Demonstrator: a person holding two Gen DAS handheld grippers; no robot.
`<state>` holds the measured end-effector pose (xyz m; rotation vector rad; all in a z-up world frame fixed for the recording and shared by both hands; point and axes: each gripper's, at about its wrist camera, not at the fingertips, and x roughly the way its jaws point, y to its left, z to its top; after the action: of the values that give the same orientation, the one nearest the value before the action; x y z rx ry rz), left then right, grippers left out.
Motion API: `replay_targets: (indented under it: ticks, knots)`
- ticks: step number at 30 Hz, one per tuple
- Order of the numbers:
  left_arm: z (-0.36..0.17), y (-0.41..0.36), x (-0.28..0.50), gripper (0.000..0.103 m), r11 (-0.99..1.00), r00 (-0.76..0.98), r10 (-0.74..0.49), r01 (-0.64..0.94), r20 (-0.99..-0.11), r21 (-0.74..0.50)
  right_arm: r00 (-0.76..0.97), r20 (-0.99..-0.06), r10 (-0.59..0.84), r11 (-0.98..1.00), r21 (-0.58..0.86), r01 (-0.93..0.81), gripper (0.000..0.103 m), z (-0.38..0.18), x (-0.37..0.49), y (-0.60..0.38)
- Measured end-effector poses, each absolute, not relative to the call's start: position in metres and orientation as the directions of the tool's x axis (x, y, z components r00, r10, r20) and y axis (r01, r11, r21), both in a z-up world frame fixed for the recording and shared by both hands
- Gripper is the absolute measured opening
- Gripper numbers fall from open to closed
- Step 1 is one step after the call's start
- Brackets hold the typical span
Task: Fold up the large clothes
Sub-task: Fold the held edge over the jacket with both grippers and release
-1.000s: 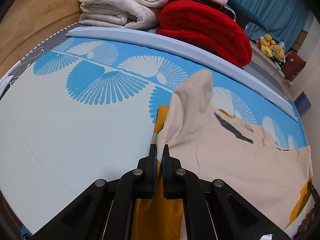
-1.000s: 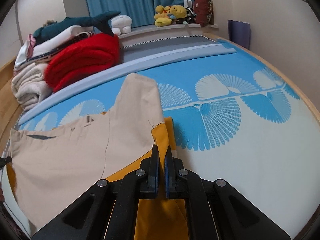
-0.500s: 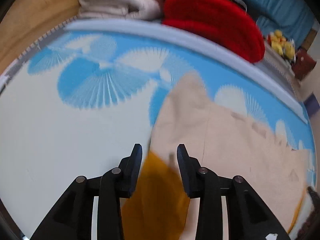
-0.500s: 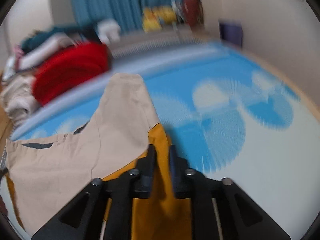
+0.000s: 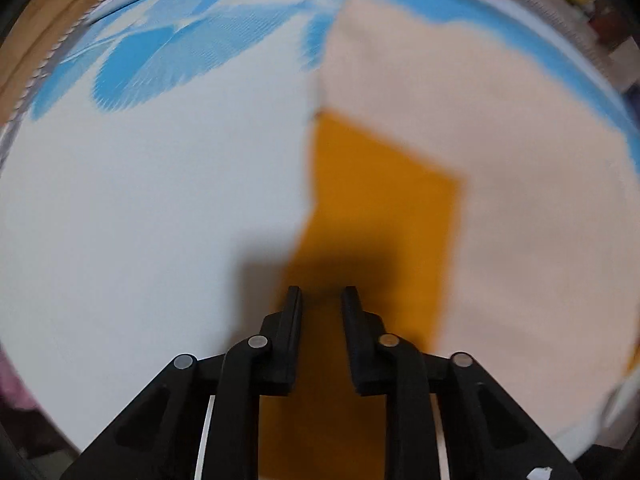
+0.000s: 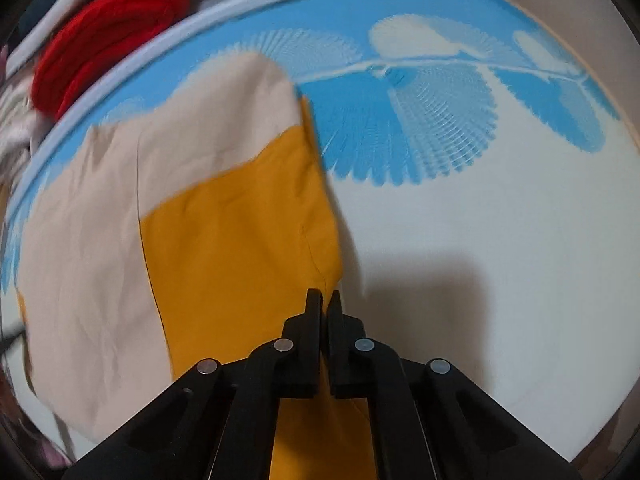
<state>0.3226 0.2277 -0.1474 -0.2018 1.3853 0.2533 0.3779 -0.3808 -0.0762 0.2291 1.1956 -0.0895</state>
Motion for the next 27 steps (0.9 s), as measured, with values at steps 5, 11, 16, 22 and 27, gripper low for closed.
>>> replay_targets:
  ticks: [5,11,16,22,27]
  knots:
    - [-0.108,0.227,0.301,0.014,0.964,0.247,0.025,-0.262,-0.969,-0.042,0.356,-0.934,-0.032,0.978,0.044,0.204,0.003,-0.075,0.374,-0.378]
    - [-0.122,0.199,0.277,0.021,0.992,0.183,-0.107,-0.05,-0.977,-0.118,0.531,-0.846,0.051,0.994,0.093,0.052,0.01,-0.027,0.353,-0.357]
    - [-0.137,0.202,0.259,0.022,0.997,0.129,-0.041,-0.061,-0.991,-0.049,0.165,-0.986,-0.023,0.994,-0.04,-0.097,0.009,-0.105,0.338,-0.342]
    - [-0.144,0.199,0.236,0.022,0.999,0.115,0.026,-0.048,-0.993,0.02,0.138,-0.983,-0.119,0.986,-0.133,-0.097,0.009,-0.112,0.319,-0.357]
    - [-0.077,0.201,0.208,0.02,0.982,0.315,0.059,-0.187,-0.947,-0.001,0.279,-0.932,-0.23,0.973,-0.227,0.042,0.01,-0.061,0.305,-0.367]
